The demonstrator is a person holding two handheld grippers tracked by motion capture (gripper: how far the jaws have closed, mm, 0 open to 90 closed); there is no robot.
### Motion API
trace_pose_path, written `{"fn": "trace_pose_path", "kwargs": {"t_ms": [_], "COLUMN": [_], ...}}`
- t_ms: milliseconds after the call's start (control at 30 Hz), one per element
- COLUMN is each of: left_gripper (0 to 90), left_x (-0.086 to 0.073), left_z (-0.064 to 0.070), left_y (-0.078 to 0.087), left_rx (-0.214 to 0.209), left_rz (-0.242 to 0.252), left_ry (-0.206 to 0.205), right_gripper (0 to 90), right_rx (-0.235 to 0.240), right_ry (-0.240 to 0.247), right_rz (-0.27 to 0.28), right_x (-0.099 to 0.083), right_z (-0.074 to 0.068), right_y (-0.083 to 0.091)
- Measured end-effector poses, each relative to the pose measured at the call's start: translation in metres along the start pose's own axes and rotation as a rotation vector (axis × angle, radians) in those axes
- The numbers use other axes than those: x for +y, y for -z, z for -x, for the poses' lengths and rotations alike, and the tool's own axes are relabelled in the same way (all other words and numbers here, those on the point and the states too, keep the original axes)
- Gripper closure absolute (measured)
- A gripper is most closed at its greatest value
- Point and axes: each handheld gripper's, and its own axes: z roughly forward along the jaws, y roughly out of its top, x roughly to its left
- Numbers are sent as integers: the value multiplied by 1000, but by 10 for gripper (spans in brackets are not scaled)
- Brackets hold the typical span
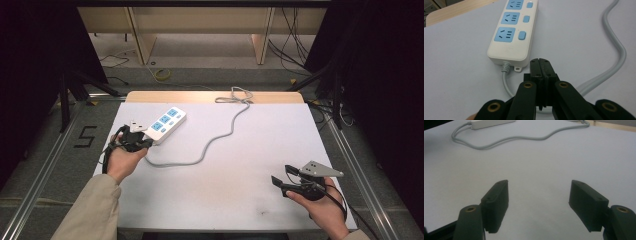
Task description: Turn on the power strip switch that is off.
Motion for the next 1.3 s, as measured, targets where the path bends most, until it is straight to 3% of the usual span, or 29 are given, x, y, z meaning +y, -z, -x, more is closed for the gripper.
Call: {"fn": "trace_pose_path", "kwargs": {"t_ms": [1300], "left_gripper": [898], "left_x": [19], "left_z": [-8], "left_y": [-17], "left_rx": [15], "left_rz": [-8], "left_ry": [-7], "right_gripper": [324], "right_rx": [1], "right_ry": [2], "right_rz": [-6], "right_x": [0], "right_z": [0], "right_y": [-1]}}
